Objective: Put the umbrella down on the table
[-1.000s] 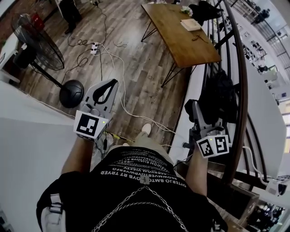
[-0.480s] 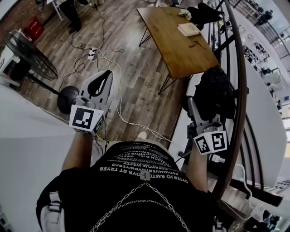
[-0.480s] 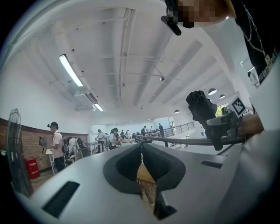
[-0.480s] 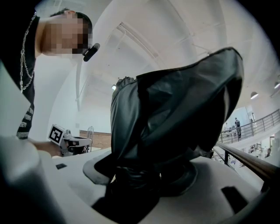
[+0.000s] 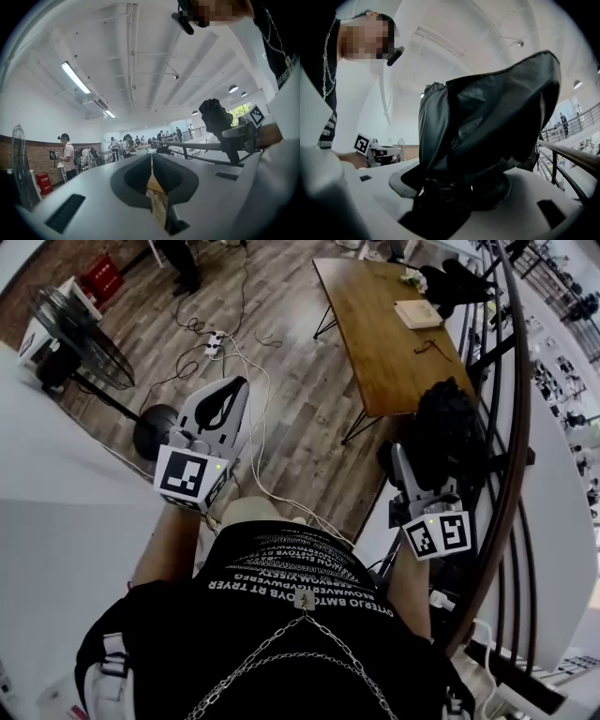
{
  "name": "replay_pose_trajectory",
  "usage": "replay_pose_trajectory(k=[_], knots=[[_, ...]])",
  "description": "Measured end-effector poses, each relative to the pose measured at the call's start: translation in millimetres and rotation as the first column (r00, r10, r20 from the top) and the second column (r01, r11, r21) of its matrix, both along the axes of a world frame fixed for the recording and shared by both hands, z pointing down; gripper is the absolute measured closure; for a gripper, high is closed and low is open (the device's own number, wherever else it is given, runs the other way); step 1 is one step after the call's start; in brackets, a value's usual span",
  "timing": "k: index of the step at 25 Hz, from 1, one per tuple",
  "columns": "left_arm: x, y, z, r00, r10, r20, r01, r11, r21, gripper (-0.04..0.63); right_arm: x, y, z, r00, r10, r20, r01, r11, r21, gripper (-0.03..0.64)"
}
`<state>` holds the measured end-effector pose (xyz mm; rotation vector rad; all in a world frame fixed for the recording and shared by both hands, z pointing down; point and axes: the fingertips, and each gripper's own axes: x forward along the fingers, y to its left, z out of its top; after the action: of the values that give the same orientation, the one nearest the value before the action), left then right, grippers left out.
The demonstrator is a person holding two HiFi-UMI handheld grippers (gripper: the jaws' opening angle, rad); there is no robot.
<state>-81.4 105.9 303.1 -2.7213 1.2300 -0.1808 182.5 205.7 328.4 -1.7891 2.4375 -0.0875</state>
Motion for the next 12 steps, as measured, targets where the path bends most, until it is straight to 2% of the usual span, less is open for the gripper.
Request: replay_pose_trajectory(k=[6, 12], knots=[[-2, -2, 7, 0.999, -0.026, 0.039, 0.027, 0.999, -0.017, 0.560, 19, -7, 11, 0.999, 0.010, 0.051, -0.009, 1.000, -0.019, 0.337], [9, -9, 13, 0.998, 0.009, 0.060, -0.007, 0.999, -0.031, 0.561, 26, -8, 18, 0.998, 0.023, 0.067, -0.021, 0.999, -0.030, 0.337]])
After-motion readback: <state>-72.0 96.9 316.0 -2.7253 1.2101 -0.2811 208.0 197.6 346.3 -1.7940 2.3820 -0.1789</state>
